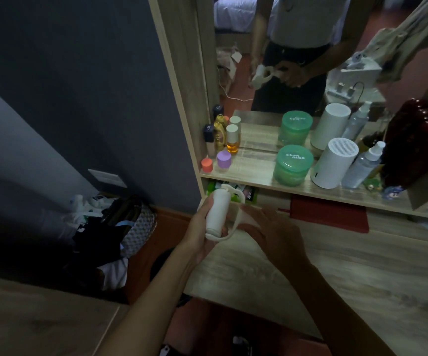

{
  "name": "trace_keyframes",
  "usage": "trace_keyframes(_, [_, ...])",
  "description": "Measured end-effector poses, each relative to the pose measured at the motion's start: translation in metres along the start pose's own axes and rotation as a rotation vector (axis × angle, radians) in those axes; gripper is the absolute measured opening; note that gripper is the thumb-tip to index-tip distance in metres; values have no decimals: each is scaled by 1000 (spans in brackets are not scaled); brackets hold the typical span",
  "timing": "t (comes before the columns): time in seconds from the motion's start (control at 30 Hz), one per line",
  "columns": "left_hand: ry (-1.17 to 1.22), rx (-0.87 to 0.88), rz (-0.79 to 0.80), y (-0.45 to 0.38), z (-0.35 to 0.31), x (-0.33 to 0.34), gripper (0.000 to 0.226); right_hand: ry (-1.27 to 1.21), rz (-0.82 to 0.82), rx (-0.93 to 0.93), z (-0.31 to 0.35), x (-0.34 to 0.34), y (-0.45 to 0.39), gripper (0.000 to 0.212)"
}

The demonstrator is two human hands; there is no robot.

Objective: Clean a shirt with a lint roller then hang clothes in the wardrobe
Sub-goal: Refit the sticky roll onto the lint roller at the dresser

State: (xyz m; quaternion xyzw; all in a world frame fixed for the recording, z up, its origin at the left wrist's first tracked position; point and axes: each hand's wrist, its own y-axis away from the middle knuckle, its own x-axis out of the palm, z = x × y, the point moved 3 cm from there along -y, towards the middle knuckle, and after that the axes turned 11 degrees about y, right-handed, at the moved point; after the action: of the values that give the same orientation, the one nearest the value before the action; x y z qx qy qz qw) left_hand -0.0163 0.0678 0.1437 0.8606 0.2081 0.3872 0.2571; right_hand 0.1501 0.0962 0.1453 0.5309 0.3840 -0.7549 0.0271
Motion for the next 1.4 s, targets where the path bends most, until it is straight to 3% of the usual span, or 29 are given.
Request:
trace_keyframes(0.07, [-81,22,28,2,-1,-2,36,-116,69,43,1,2,2,49])
trace_keyframes(0.17, [-292,62,92,3,2,-2,31,-770,491,241,6,10,-3,77])
trace_keyframes(0.2, [-317,61,119,4,4,1,36,-959,576,343,7,13,-5,76])
trace_keyframes(0.27, [-350,81,157,6,3,6,44,-1138,589,558,9,18,-16,43])
trace_keyframes(0.33, [-480,165,164,8,-1,10,41,-1032,508,624,8,18,-26,17])
trace_keyframes(0.47, [-632,220,149,9,3,12,39,-669,437,555,3,18,-29,28])
trace_keyframes(0.6, [-631,173,138,7,0,12,29,-533,311,499,7,21,-30,38])
trace_keyframes(0.67, [-674,167,163,7,-4,15,25,-588,333,548,5,23,-33,51])
trace_keyframes(0.8, [-706,175,232,9,-10,18,38,-756,368,653,2,21,-37,36])
trace_keyframes(0.93, [-842,244,432,15,-14,21,56,-880,335,712,-4,15,-42,39])
trace_keyframes(1.03, [-824,340,473,14,-21,26,60,-895,358,677,-8,9,-51,40])
trace_keyframes(1.27, [-1057,609,405,9,-29,29,60,-1025,278,807,-1,18,-46,29])
trace_keyframes(1.4, [-1108,664,382,10,-24,30,61,-1340,414,977,6,21,-48,29])
